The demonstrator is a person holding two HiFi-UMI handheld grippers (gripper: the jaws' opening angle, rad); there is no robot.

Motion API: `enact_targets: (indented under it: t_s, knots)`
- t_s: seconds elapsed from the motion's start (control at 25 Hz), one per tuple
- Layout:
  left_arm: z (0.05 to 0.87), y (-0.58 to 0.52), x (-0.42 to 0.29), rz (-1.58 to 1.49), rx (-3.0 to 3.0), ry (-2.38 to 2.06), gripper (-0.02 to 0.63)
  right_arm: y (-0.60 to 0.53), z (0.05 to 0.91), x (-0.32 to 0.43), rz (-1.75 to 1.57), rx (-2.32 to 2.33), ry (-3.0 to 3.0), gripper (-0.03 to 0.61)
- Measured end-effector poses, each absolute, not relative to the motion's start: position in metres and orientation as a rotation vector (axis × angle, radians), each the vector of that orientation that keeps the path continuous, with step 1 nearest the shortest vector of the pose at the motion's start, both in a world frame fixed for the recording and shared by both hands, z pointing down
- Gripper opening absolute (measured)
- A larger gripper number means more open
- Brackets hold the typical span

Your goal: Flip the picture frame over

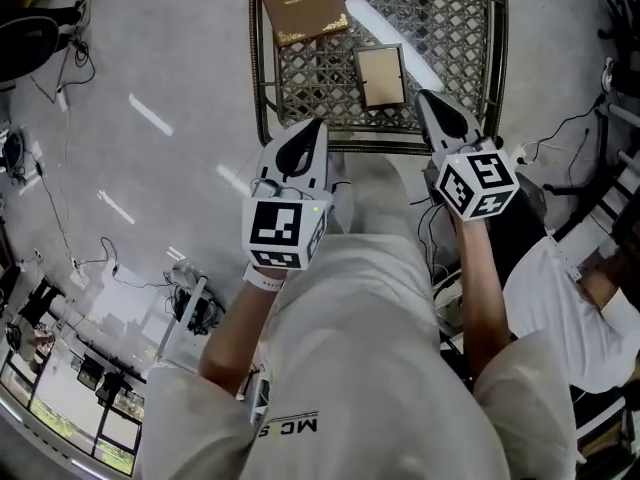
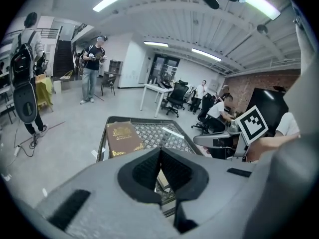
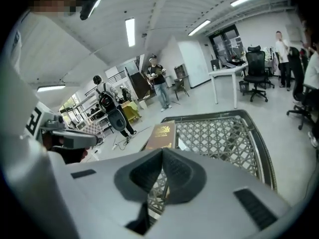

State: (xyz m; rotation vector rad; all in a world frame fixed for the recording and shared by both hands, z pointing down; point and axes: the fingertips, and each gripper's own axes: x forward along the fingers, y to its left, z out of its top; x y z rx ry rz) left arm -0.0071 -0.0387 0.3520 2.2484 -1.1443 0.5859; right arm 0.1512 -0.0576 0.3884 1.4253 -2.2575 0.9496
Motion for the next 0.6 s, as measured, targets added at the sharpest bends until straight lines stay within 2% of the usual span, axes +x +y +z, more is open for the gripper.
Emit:
enact_targets:
  t_s: [0.6]
  knots:
    - [0.222,-0.032,-0.035,0.403,2.439,-1.202,0.021,-0.018,0.239,0.133,0.563,1.479,-2.369,0.018]
